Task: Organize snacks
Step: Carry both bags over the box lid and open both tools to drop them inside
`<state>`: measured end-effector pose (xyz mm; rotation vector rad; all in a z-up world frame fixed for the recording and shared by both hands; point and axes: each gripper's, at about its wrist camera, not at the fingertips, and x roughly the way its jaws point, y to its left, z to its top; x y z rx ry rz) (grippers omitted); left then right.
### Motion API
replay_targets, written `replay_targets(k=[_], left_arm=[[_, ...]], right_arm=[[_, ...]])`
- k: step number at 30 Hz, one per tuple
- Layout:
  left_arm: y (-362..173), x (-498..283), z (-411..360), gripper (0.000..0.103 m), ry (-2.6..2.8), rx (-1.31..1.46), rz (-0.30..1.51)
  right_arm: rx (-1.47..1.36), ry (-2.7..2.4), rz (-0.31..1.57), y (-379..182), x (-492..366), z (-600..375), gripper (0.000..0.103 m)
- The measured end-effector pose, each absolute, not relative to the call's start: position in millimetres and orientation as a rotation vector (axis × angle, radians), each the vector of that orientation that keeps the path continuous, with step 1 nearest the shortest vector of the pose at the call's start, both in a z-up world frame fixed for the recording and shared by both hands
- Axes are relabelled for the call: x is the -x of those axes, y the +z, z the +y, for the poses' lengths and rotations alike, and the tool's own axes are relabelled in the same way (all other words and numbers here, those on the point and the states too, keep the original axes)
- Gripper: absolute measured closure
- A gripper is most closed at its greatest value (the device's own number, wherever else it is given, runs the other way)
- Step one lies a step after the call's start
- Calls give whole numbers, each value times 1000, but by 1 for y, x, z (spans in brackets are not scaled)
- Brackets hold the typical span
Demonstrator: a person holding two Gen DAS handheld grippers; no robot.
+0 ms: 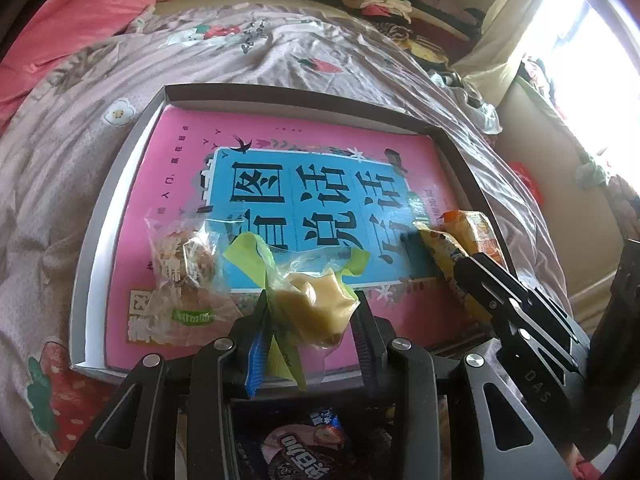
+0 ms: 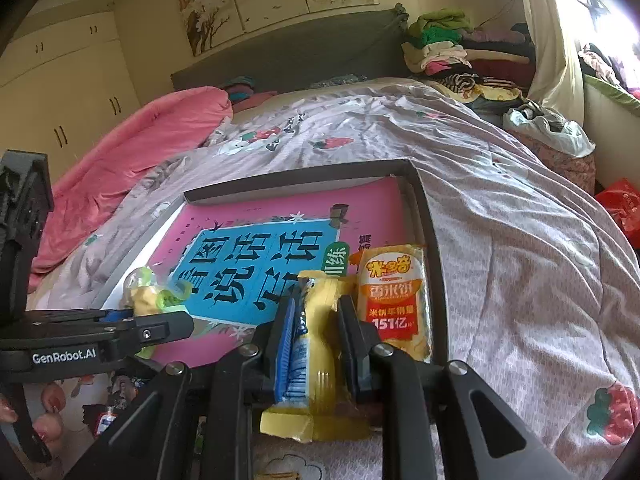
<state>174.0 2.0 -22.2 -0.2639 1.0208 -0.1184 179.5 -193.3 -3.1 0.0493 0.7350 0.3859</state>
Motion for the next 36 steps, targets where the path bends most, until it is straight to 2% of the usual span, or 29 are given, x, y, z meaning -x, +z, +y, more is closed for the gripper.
replay_targets(k=[22,29,36], left_arm=[[-21,-167,4,61,-138,287,1019],[-16,-165,5,53,-140,296,1010],[-9,-161,7,53,-153,300,1000]], right_arm=[[-75,433,736,3,-162,-198,80],[-66,454,727,8,-158,-193,79],[-80,458,714,11,-156,-195,68]])
